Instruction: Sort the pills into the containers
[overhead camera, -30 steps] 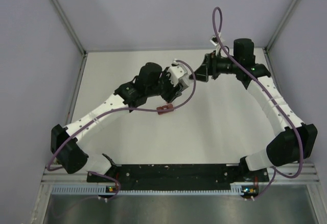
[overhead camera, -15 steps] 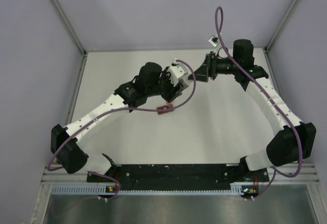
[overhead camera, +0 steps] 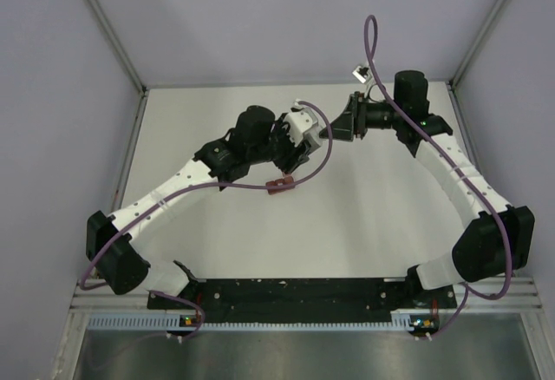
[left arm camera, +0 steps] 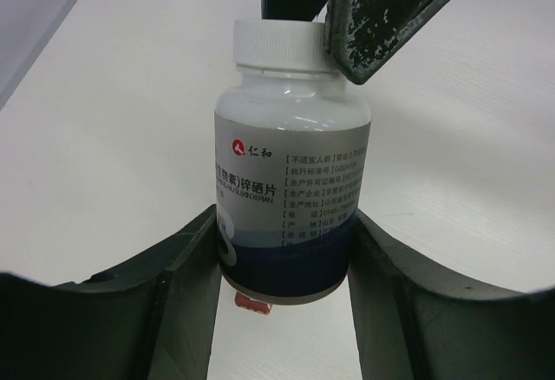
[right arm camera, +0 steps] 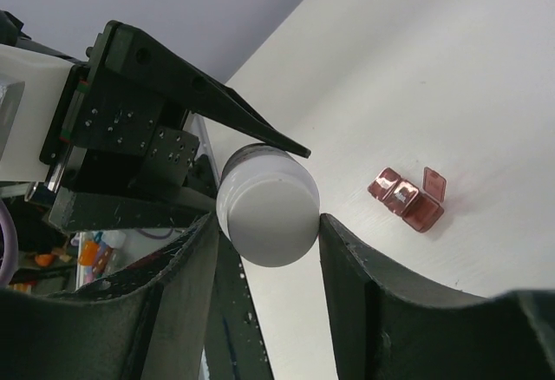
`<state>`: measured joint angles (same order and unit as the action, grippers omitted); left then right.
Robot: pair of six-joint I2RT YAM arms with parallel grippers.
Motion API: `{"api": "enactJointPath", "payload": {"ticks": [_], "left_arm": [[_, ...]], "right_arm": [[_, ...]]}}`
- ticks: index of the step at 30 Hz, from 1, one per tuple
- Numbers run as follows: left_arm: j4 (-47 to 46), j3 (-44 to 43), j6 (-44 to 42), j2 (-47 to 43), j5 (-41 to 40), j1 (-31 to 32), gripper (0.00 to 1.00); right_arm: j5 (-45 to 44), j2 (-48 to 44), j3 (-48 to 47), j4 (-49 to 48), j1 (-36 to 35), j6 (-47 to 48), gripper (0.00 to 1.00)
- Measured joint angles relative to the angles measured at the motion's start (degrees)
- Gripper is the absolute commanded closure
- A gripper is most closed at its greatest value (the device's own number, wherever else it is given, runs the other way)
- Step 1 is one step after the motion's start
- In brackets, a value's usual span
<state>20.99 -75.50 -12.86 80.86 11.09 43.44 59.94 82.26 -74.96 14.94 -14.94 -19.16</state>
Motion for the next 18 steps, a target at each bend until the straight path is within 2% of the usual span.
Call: {"api": "enactJointPath", "payload": {"ticks": [8,15,18], "left_arm": [[0.02,-0.02,0.22,0.0,0.44,0.0,1.0],[0.15,-0.02,0.26,0.0,1.05,-0.07,1.0],[0.26,-0.02,0.33,0.0,1.49,-0.13,1.0]], "right_arm": [[0.15,0.0,0.46,-0.55,-0.26,-0.04,0.63],[0.63,-0.02,0.46,-0.61,-0.28,0.85,0.88],[1.05,-0.09,0.44,-0.42,-0.28,2.05,0.93]]}}
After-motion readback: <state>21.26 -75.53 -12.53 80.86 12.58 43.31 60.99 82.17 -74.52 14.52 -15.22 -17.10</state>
